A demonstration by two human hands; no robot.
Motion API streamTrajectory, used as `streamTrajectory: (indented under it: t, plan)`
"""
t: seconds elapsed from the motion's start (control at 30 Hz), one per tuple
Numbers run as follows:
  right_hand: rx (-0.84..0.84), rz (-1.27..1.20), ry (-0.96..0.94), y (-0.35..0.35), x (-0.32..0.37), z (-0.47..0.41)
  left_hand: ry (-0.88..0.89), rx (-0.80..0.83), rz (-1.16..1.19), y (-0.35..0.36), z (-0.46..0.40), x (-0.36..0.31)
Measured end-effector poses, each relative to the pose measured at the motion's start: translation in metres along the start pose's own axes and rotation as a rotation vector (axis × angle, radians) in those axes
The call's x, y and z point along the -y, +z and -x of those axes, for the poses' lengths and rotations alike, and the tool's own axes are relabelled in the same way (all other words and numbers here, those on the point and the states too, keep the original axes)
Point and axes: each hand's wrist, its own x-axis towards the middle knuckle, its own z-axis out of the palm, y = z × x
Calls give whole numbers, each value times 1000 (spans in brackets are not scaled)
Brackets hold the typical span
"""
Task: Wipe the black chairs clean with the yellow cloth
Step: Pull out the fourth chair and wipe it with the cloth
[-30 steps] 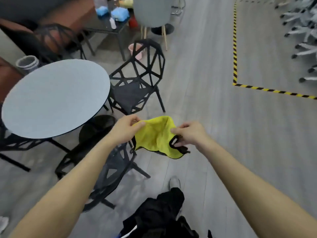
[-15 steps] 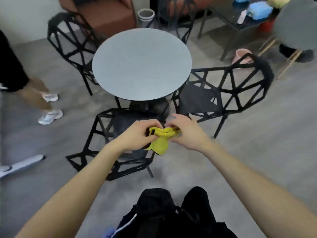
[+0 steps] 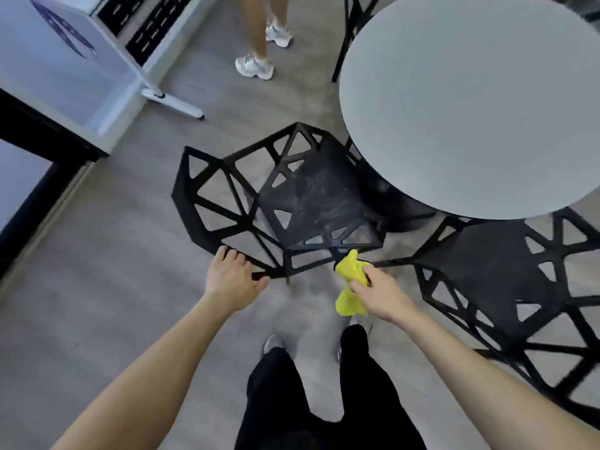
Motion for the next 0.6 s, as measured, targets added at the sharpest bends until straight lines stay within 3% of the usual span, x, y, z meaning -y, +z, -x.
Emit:
streamTrajectory:
  t: [0.2,0.4,0.47,0.53,0.6]
  plan:
    - [74,92,-111,24,4,-6,-34,5,55,14,34,6]
    - [141,130,-295,56,53,22,-96,198,143,62,138,4]
    - [221,191,-402,66,73,40,-139,215,446,71,166,-1]
    - [328,271,-527,71,94,57,-255,170,1041,58,183,-4]
    - [424,273,-628,72,116,73,-238,193,1565,35,193,-8]
